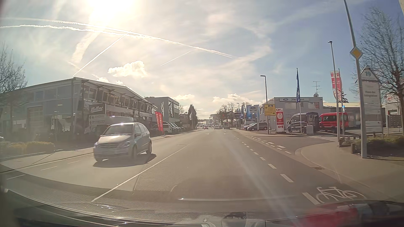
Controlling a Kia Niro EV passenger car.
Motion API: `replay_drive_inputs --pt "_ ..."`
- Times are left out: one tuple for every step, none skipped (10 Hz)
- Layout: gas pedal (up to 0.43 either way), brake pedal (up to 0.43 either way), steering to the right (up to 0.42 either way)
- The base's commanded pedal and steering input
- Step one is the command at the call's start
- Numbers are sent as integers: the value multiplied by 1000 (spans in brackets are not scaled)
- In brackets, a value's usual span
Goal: Follow the waypoints while adhering to traffic rules and regulations
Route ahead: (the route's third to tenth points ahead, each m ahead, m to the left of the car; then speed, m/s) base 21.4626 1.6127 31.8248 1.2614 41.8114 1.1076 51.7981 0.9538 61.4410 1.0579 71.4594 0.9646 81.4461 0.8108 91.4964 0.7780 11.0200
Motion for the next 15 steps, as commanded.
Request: replay_drive_inputs --pt "138 0 -14" --pt "138 0 -15" --pt "138 0 -14" --pt "138 0 -14" --pt "138 0 -14" --pt "138 0 -13" --pt "138 0 -12" --pt "138 0 -12" --pt "138 0 -12" --pt "138 0 -10" --pt "138 0 -9" --pt "138 0 -7" --pt "138 0 -5" --pt "138 0 -5" --pt "138 0 -5"
